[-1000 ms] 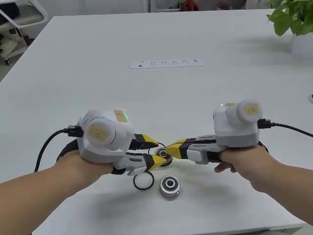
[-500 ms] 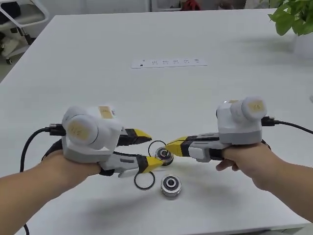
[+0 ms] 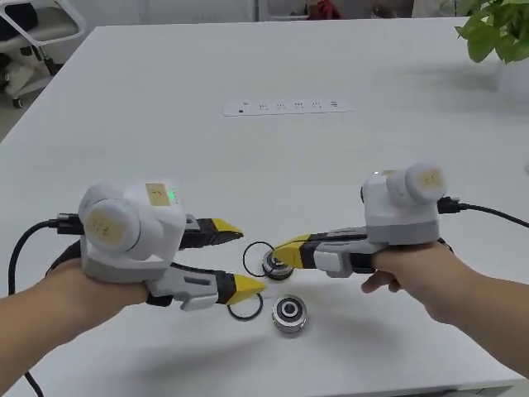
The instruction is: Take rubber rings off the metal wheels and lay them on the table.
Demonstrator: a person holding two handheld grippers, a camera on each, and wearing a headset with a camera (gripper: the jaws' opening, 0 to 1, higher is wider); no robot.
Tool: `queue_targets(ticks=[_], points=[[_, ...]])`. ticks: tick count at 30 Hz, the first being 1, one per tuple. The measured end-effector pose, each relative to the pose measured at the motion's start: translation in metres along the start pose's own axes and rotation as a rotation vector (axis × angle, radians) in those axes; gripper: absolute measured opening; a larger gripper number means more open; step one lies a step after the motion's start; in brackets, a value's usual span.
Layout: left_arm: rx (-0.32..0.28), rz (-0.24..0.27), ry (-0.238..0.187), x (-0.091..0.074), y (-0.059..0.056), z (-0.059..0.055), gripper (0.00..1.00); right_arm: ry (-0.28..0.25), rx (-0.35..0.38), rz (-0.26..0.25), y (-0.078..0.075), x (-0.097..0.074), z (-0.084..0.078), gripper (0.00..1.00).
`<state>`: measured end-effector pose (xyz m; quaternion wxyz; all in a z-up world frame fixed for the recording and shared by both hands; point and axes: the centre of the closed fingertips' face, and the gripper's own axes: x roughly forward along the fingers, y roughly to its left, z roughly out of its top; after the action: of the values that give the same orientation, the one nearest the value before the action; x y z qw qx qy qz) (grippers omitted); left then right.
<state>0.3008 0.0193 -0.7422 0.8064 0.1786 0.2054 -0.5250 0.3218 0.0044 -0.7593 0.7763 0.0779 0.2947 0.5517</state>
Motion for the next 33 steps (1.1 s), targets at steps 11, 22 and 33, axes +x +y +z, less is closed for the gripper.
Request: queue_targets(ticks=[11, 22, 33], points=[[-0.019, 0.014, 0.011, -0.013, -0.002, -0.012, 0.51, 0.054, -0.005, 0.046, 0.013, 0.009, -0.012, 0.00], [-0.042, 0.032, 0.021, -0.024, -0.003, -0.022, 0.51, 0.107, -0.012, 0.079, 0.021, 0.018, -0.025, 0.00], [-0.050, 0.034, 0.029, -0.025, -0.005, -0.027, 0.50, 0.141, -0.020, 0.073, 0.021, 0.022, -0.036, 0.00]])
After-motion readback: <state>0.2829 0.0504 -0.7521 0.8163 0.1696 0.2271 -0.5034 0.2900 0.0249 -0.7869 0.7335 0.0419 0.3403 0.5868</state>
